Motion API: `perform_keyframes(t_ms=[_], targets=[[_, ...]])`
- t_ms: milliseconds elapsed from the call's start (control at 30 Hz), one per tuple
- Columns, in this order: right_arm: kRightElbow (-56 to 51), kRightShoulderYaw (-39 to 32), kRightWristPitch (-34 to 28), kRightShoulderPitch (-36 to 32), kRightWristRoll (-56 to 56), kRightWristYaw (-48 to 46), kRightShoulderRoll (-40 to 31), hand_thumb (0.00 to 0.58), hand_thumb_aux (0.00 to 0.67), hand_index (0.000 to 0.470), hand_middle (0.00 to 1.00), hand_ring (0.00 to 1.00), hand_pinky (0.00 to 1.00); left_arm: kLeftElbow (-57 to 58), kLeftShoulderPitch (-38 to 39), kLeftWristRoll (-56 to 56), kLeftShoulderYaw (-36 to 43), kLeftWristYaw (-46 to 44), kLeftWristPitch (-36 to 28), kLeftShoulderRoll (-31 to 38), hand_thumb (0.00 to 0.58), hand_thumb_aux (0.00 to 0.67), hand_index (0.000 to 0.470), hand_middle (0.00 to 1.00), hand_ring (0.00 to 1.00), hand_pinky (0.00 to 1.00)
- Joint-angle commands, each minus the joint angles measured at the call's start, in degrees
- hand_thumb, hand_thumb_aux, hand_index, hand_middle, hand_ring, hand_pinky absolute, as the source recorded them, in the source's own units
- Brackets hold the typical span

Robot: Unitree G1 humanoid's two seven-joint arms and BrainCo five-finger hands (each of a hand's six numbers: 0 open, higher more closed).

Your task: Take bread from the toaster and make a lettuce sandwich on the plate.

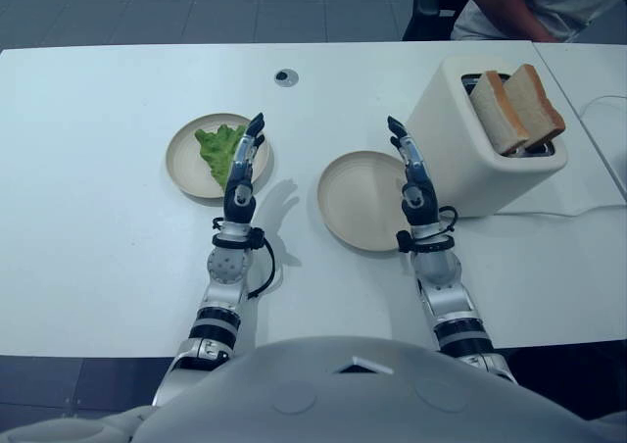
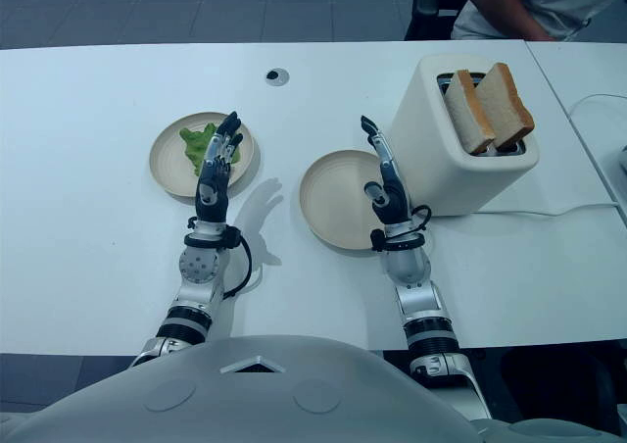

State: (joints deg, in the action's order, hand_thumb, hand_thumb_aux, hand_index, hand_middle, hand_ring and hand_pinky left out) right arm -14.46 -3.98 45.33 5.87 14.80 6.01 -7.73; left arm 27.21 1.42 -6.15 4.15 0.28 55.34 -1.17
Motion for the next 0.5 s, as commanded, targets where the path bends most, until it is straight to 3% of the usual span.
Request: perform_keyframes(t_ms=[33,233,300,333,400,467,500], targets=[[-0.3,-0.1,-0.1,0.0,0.7,0.4,0.2,0.0,0.0,0.0,0.0,0.0,0.0,1.2,-0.2,-1.1,0.1,0.2,-0.2,0.4,0.0,0.0,0.0,0.0,0.0,0.0],[0.7,0.3,-0.4,0.3,1.9,0.9,-0.5,0.0,0.0,0.0,0.0,0.0,0.0,0.4,0.8,-2.1,-0.1,1.4,0.3,0.4,0.0,0.0,0.0,0.0,0.0,0.0],[9.5,2.5,0.4,2.0,7.0,2.1,-1.8,0.0,0.0,0.0,0.0,0.0,0.0,0.3,0.8,-2.4,-0.1,1.6,0.3,0.6,0.0,0.0,0.0,0.0,0.0,0.0],[17.7,5.7,-0.3,3.1,7.5,2.0,-3.0,0.0,0.0,0.0,0.0,0.0,0.0,0.6,0.6,-2.4,-0.1,1.6,0.4,0.7,0.0,0.0,0.0,0.0,0.0,0.0],[32.4,19.0,-4.6,3.5,5.2,2.7,-7.2,0.0,0.0,0.0,0.0,0.0,0.0,1.5,-0.1,-2.4,0.0,1.5,0.3,0.9,0.0,0.0,0.0,0.0,0.0,0.0],[34.4,35.1,-12.3,1.4,5.6,5.3,-14.0,0.0,0.0,0.0,0.0,0.0,0.0,2.0,-0.9,-2.6,0.0,1.7,0.3,0.9,0.0,0.0,0.0,0.0,0.0,0.0],[32.3,39.9,-16.1,0.5,7.8,6.1,-17.0,0.0,0.0,0.0,0.0,0.0,0.0,2.3,-1.3,-2.8,0.1,1.8,0.4,0.7,0.0,0.0,0.0,0.0,0.0,0.0]])
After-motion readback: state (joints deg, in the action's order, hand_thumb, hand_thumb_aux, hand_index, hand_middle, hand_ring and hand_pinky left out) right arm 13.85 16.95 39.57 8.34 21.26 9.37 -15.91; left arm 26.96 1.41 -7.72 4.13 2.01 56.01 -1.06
